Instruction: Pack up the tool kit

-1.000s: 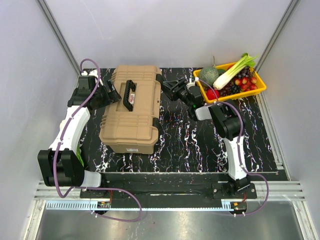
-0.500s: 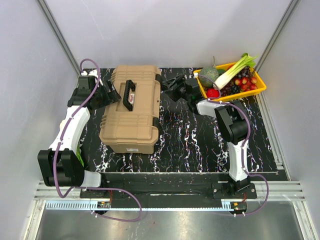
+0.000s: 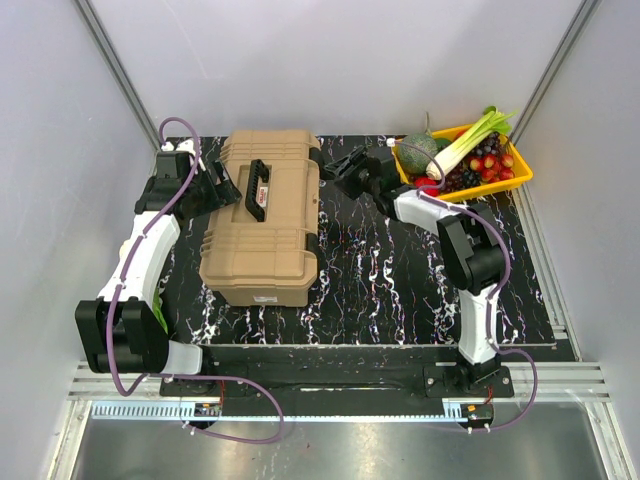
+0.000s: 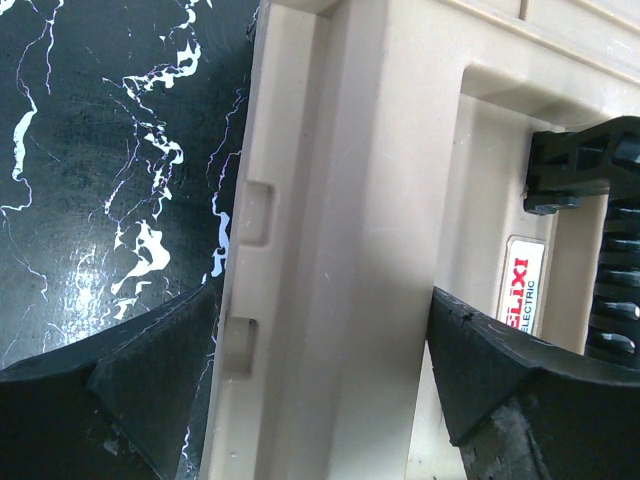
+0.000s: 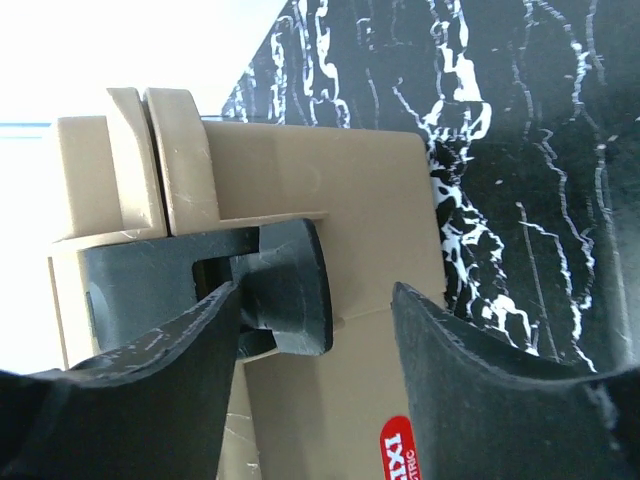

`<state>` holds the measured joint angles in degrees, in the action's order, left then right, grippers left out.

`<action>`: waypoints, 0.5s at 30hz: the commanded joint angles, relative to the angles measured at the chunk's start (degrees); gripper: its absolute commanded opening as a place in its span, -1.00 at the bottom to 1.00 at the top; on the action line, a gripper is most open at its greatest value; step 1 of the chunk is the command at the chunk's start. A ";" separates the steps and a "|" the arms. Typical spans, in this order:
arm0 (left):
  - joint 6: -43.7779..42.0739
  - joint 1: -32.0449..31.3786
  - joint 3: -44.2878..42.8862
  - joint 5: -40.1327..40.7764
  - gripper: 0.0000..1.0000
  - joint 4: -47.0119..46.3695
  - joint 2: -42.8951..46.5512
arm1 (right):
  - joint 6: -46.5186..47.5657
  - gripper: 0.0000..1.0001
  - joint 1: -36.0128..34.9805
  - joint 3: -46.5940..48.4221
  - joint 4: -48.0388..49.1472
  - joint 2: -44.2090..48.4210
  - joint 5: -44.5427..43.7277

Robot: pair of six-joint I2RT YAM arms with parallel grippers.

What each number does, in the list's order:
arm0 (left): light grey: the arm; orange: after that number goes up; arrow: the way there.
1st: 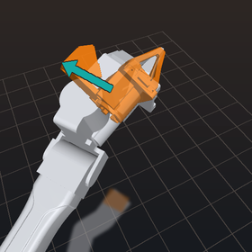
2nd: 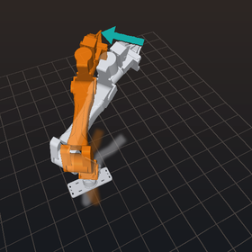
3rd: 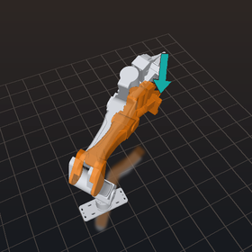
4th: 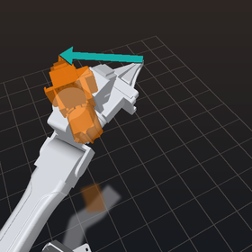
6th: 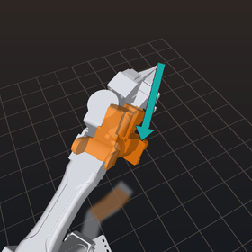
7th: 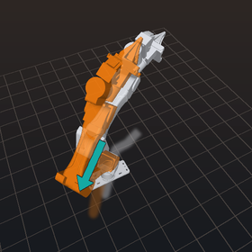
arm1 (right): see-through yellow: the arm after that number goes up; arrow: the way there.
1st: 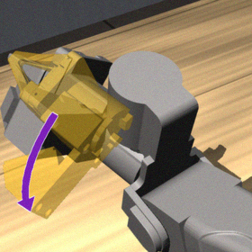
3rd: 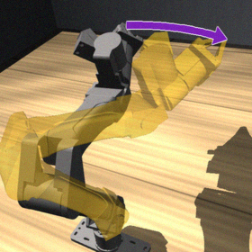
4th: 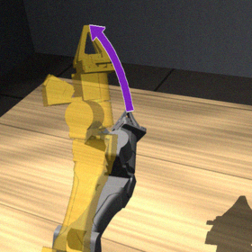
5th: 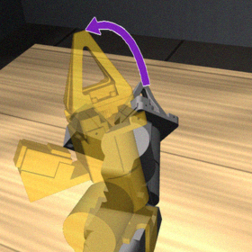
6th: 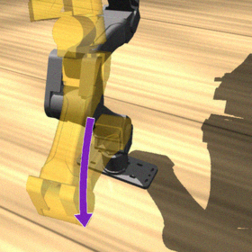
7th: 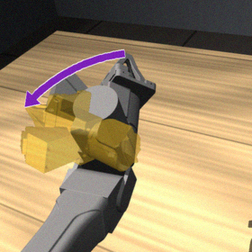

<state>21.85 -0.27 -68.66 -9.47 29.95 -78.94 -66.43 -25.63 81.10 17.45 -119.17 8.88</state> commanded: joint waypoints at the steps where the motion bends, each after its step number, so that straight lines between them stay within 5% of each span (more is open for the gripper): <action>1: -0.84 0.01 -2.09 1.39 0.75 -0.25 1.42 | 8.58 0.20 -1.62 2.82 -18.90 2.72 -6.06; 15: -3.74 0.01 -9.29 6.14 0.81 -1.65 0.71 | 35.66 -0.99 -1.27 23.74 -42.76 -2.64 -18.90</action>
<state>19.97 -0.34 -73.28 -6.35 31.66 -78.94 -41.06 -26.30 98.15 -16.62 -119.31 -5.52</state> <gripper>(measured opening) 0.897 0.042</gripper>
